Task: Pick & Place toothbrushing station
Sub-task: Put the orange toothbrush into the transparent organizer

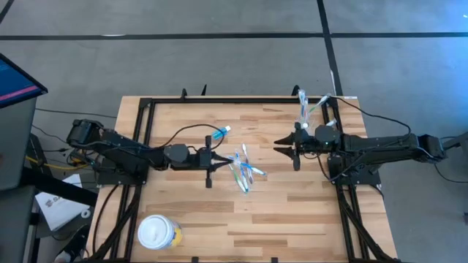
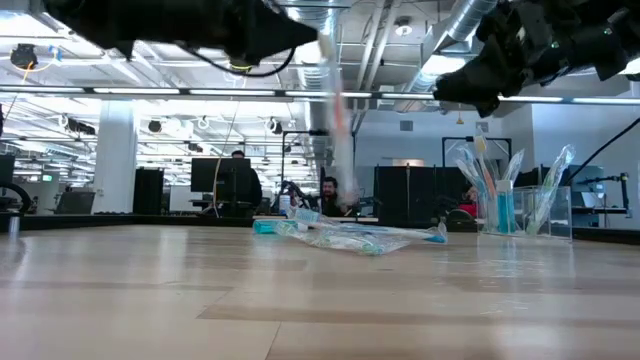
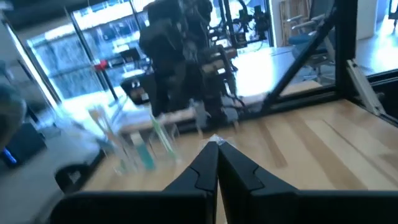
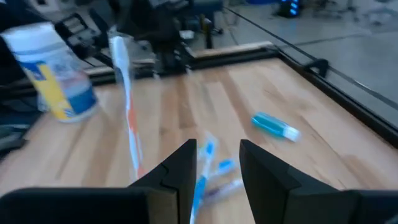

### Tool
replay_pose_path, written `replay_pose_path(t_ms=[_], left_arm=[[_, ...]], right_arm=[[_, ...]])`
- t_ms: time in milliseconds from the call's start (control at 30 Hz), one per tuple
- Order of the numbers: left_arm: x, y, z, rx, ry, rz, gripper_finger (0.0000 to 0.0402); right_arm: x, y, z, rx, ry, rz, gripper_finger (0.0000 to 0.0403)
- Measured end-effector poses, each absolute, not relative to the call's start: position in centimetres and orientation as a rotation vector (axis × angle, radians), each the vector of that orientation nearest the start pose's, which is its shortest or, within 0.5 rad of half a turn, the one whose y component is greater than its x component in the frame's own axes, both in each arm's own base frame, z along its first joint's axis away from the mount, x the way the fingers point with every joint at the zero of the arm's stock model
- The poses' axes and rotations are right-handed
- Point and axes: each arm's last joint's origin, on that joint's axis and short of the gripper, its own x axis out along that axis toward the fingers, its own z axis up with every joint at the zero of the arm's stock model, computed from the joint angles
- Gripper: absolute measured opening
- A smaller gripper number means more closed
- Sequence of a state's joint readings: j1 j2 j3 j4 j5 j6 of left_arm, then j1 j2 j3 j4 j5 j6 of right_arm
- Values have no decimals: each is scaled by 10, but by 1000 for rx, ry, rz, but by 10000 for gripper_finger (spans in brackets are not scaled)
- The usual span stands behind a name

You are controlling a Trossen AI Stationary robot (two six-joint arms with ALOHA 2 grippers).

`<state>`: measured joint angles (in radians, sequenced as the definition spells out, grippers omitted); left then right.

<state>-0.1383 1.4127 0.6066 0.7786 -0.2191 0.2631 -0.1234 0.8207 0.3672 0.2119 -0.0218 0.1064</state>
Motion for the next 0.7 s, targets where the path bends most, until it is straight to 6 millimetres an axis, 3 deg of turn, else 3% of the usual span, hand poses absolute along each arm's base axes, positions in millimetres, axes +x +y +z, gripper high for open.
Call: replay_pose_path(t_ms=[200, 700], left_arm=[[306, -27, 245, 311, -8, 114, 0], [359, -5, 254, 356, 9, 99, 0]], right_arm=[[191, -20, 216, 133, 220, -17, 113], [204, -14, 217, 130, 147, 128, 113]])
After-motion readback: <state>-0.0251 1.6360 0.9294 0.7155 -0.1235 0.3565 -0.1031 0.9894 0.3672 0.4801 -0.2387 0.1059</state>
